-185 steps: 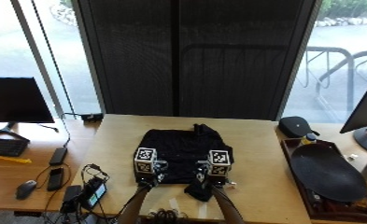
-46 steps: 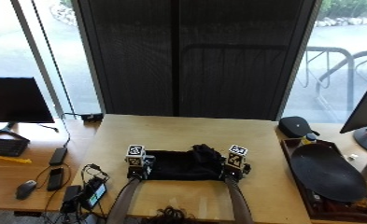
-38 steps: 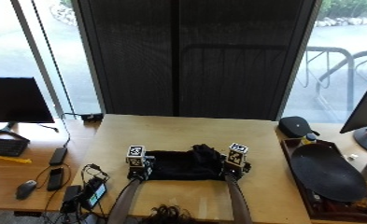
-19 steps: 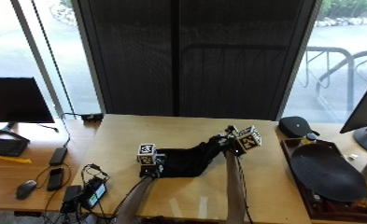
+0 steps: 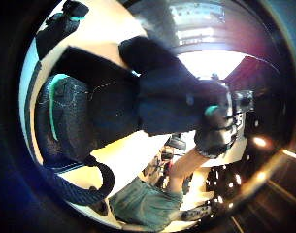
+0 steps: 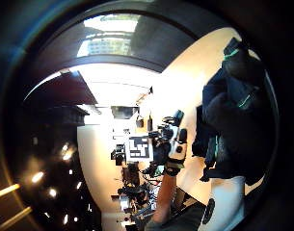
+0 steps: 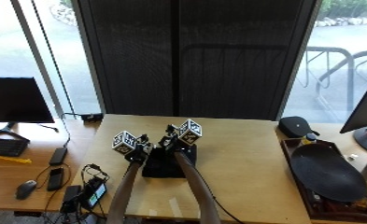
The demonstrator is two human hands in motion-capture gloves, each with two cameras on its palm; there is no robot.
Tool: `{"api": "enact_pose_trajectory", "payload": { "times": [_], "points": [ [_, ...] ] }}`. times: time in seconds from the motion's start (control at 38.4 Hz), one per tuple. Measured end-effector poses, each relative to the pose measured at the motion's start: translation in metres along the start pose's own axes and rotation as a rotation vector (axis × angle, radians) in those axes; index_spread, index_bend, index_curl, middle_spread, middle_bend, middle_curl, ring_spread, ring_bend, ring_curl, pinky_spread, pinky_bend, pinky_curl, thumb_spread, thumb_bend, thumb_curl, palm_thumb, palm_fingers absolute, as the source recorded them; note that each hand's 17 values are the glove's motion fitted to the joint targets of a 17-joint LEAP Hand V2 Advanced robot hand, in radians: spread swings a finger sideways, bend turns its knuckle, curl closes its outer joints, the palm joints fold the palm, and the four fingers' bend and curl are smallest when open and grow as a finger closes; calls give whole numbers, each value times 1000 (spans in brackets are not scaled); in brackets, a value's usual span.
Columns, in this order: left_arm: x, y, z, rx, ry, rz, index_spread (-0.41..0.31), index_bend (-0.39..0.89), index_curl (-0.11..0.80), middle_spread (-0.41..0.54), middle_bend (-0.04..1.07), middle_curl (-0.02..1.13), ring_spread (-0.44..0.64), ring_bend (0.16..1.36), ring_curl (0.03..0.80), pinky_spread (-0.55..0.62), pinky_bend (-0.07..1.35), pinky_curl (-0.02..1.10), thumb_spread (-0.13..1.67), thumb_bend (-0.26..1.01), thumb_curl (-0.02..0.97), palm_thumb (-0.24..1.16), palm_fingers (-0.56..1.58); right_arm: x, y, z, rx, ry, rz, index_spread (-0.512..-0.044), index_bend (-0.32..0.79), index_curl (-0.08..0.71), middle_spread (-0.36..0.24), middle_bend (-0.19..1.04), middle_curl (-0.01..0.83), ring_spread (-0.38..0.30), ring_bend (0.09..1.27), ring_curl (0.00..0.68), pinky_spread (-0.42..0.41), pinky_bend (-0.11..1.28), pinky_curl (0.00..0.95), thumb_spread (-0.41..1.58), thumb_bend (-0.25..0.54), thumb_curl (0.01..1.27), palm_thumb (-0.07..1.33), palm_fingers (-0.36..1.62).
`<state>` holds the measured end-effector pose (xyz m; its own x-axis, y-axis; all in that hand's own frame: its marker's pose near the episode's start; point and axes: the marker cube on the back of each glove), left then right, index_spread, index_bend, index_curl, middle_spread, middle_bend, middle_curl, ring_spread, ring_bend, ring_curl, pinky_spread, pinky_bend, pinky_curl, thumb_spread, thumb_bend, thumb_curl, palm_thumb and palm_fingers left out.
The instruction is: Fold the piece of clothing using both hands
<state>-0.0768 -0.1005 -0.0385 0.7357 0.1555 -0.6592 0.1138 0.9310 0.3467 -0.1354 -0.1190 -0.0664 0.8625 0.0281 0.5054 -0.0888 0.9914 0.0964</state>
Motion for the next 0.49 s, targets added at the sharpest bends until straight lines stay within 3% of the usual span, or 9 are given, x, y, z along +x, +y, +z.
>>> {"api": "enact_pose_trajectory", "payload": {
  "times": [0.21,0.36,0.49],
  "points": [
    [5,5,-32,66,61,-15,-154,166,410,-73,270,406,76,520,345,408,165,264,1532,69,232,279,534,-46,28,69,-127,-106,-224,-281,24,45,-223,410,492,-269,721,444,-349,746,378,525,-32,623,1009,1084],
    [9,8,-33,78,43,13,-155,165,408,-80,263,415,69,515,345,403,161,253,1541,77,237,297,544,-32,38,102,-191,-23,-148,-282,24,48,-223,391,490,-266,711,446,-352,747,381,507,-31,639,1010,1082],
    [10,8,-30,79,23,28,-155,162,406,-83,260,420,62,510,345,401,162,244,1549,81,240,307,548,-26,42,115,-293,-110,-170,-283,28,52,-220,346,480,-265,687,443,-348,759,386,514,-29,647,1010,1050]
  ]
}}
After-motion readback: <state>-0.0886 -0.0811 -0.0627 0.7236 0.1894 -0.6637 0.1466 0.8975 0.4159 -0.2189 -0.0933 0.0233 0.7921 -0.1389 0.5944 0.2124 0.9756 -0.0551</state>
